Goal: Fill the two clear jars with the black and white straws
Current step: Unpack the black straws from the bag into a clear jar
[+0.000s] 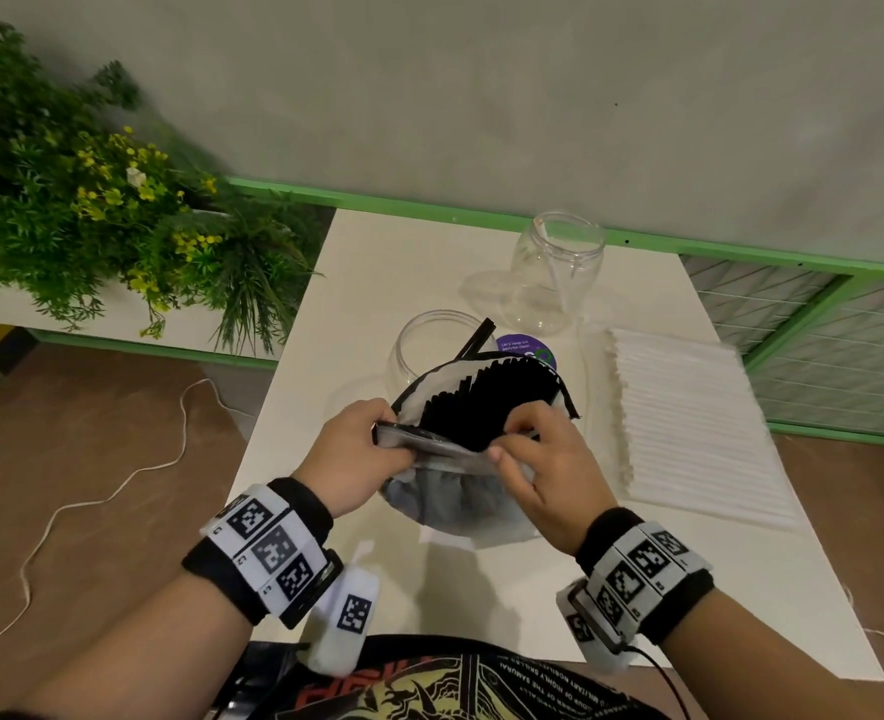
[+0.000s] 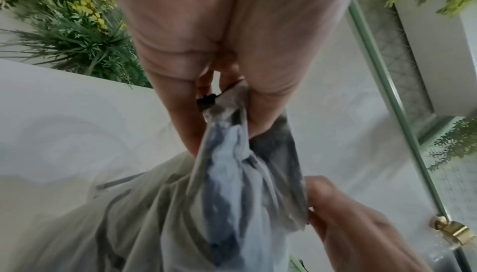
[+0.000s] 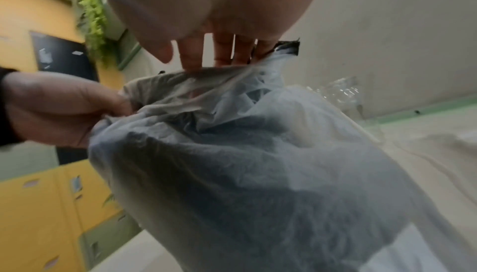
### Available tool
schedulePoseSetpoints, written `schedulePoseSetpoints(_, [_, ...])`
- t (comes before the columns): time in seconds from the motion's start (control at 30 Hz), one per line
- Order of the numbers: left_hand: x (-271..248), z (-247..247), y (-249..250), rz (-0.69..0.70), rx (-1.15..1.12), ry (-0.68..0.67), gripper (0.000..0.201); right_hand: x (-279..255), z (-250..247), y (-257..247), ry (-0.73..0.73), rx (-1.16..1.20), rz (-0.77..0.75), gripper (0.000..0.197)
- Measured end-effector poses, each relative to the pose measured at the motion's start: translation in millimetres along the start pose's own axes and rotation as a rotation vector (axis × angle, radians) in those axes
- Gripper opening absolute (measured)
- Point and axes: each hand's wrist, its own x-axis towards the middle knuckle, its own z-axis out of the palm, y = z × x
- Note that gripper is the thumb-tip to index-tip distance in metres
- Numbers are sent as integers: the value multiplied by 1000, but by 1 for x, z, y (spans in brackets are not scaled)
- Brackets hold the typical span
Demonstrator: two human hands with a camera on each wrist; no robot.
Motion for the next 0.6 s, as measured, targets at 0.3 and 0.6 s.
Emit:
schedulePoseSetpoints(0.3, [5, 4, 21, 69, 65, -106, 53, 21, 0, -13, -223, -82, 252, 58])
schedulePoseSetpoints(0.6, [7, 12, 37, 0, 222, -21, 44, 27, 14, -25, -237, -145, 286, 43])
